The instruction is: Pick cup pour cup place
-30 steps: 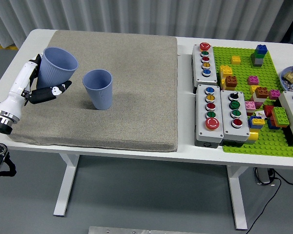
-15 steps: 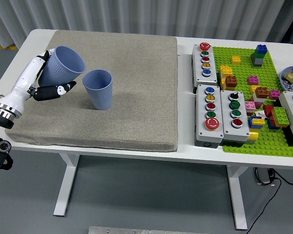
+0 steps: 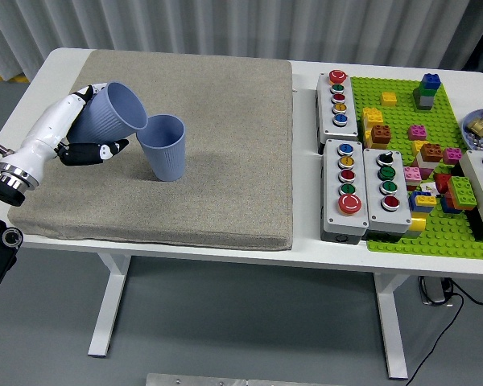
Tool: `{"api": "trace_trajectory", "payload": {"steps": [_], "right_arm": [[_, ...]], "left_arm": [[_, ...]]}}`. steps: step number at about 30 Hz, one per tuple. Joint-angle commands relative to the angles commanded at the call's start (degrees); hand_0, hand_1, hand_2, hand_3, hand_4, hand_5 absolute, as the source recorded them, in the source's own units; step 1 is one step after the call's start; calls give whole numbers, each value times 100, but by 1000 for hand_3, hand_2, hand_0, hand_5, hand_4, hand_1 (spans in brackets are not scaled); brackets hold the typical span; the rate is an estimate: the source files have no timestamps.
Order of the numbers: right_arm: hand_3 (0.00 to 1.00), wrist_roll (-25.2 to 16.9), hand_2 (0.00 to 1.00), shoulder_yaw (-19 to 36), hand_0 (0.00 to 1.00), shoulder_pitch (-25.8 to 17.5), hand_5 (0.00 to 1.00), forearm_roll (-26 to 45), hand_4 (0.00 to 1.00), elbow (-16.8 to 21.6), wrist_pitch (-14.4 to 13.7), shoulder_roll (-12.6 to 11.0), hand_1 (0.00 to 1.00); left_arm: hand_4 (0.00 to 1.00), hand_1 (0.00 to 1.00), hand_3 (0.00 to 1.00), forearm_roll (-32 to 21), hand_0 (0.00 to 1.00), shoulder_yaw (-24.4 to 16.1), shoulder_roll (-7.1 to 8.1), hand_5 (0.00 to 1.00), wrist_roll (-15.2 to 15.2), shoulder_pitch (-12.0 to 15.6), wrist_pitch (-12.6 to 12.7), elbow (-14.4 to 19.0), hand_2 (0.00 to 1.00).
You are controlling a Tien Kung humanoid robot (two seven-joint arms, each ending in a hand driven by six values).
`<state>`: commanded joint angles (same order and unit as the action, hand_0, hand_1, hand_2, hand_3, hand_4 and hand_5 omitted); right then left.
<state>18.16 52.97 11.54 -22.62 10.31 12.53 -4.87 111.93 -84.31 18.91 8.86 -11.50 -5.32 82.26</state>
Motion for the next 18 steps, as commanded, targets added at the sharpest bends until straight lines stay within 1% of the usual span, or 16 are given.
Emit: {"api": "trace_trajectory", "payload": {"steps": [4, 5, 18], "right_arm": [[604, 1, 751, 2, 748, -15, 264, -5, 120, 0, 0, 2, 698], [604, -1, 751, -1, 748, -15, 264, -4, 120, 0, 1, 0, 698], [604, -12, 751, 0, 748, 13, 262, 17, 122, 0, -6, -9, 698]], "left_arm": [[482, 569, 675, 187, 504, 24, 12, 2, -28, -24, -33, 41, 789], [482, 569, 675, 332, 504, 24, 18, 2, -48, -33, -47, 77, 789], [482, 570, 675, 1250, 504, 67, 46, 3, -125, -156, -105, 230, 785]]}}
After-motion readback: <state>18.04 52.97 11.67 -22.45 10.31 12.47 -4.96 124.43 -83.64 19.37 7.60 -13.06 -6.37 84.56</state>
